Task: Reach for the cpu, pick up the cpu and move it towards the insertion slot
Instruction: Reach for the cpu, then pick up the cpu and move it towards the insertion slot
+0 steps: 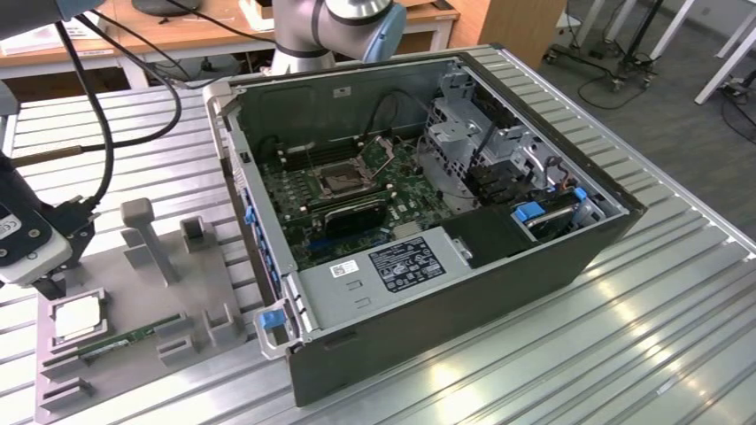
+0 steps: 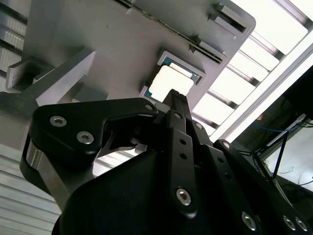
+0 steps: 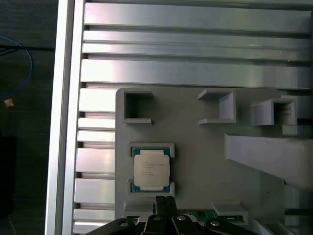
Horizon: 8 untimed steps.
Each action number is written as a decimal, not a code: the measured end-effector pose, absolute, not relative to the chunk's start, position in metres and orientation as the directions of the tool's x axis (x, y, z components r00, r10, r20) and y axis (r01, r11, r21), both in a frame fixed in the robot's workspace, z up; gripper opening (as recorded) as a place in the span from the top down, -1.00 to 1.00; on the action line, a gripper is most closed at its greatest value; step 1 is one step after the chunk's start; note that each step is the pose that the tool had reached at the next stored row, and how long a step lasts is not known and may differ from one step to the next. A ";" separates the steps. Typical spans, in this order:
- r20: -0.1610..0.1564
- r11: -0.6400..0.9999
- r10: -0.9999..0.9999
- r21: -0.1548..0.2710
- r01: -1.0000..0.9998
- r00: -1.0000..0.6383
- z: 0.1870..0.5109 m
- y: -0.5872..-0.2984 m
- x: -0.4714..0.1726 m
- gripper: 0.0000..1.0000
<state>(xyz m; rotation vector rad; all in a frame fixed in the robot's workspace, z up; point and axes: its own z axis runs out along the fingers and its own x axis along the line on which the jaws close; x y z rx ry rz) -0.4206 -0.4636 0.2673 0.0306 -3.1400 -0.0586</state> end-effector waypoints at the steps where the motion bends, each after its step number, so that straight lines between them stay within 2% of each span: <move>1: 0.001 0.999 -0.020 0.037 -0.019 -1.000 0.267 -0.464 -0.421 0.79; 8: 0.000 0.999 -0.020 0.038 -0.020 -1.000 0.266 -0.464 -0.421 0.79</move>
